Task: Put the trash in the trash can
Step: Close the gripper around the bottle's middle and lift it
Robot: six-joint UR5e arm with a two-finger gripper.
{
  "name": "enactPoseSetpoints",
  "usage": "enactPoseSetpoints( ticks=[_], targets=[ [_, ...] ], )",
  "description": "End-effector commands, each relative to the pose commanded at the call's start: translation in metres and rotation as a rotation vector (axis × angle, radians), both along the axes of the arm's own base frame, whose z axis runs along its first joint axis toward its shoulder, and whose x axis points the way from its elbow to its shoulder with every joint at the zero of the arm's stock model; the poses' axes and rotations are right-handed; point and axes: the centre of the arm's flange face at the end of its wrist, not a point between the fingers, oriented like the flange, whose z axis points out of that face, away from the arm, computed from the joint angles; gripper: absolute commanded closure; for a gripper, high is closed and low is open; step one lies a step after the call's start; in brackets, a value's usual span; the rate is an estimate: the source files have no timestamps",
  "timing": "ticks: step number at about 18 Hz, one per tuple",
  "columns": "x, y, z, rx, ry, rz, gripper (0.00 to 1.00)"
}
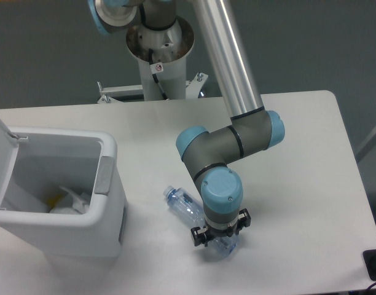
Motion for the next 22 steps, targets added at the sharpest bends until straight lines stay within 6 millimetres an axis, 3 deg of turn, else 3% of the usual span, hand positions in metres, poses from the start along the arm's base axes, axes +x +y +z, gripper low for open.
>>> enactPoseSetpoints(
  ticks=[1, 3, 7, 11, 14, 16, 19, 22],
  targets=[
    [0.0, 0.0, 0.001, 0.005, 0.0, 0.006, 0.41],
    [0.0, 0.0, 0.001, 0.007, -0.001, 0.018, 0.48],
    [0.001, 0.001, 0.013, 0.025, 0.004, 0.017, 0.48],
    [-0.001, 0.004, 0.039, 0.07, 0.022, 0.015, 0.48],
    [0.002, 0.011, 0.072, 0.16, 0.011, 0.023, 0.48],
    [0.003, 0.016, 0.114, 0.268, -0.002, 0.043, 0.48],
    [0.004, 0.021, 0.161, 0.386, -0.019, 0.07, 0.48],
    [0.004, 0.025, 0.193, 0.458, -0.024, 0.086, 0.48]
  ],
)
